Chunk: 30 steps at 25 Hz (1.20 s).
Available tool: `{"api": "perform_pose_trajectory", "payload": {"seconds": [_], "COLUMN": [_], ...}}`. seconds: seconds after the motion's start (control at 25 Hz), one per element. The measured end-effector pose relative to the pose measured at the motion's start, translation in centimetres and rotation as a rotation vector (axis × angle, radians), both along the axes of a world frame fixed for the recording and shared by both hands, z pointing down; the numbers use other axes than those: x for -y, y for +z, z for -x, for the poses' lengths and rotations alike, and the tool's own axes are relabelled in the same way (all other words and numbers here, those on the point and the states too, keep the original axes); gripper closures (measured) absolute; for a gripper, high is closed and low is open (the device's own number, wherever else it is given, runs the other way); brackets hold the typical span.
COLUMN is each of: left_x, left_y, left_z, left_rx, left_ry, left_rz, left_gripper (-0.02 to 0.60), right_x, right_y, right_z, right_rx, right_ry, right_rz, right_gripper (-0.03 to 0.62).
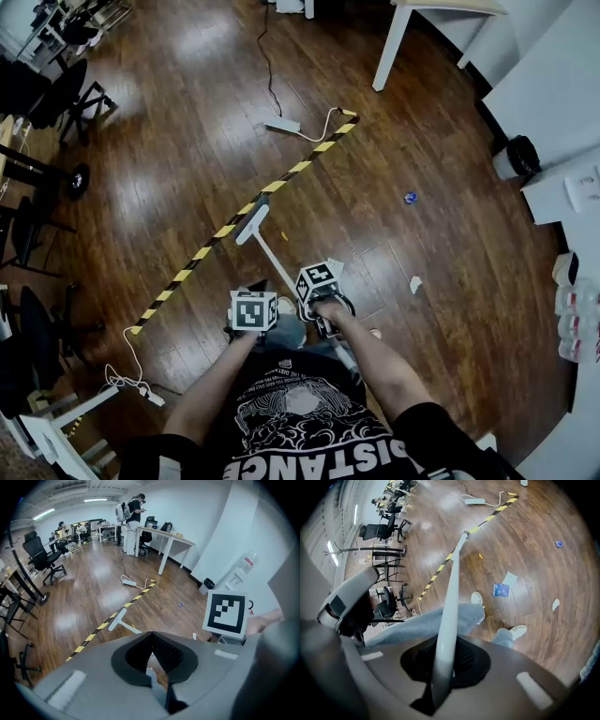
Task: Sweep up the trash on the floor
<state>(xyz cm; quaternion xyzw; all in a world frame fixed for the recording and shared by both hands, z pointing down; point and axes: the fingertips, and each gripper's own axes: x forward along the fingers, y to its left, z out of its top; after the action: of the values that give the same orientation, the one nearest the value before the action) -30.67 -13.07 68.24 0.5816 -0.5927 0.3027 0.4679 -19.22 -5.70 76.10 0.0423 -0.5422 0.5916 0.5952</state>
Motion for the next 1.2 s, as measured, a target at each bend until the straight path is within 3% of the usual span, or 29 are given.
{"api": "perform_pose_trajectory", "payload": {"seconds": [0.24,0.56,0.76,1.2], "left_x": [0.1,-1.0,-1.7,-3.5], "left_y": [0.9,1.6,1.1,-0.7], "left_z": [3.2,2.6,0.3,-7.8], "left_rx": [-0.016,-0.032,-0.035,-0.04], "left_ry": [0.014,0.027,0.039,0.024], "left_rz": [0.02,0.034,0.028,0.005], "left_gripper": [0.577,0.577,0.577,0.577], "right_x": [-0.2,-1.9,-3.2,-5.7], "right_y": [2.2,3.7,3.5,2.5], "right_z": [3.0,-0.1,-2.8,-12.8], "right_rx": [-0.025,-0.086,-0.104,-0.158], "right_ry": [0.051,0.217,0.212,0.15], "right_rz": [0.048,0.139,0.132,0.093], "right_gripper": [0.562,0.565,0.565,0.565]}}
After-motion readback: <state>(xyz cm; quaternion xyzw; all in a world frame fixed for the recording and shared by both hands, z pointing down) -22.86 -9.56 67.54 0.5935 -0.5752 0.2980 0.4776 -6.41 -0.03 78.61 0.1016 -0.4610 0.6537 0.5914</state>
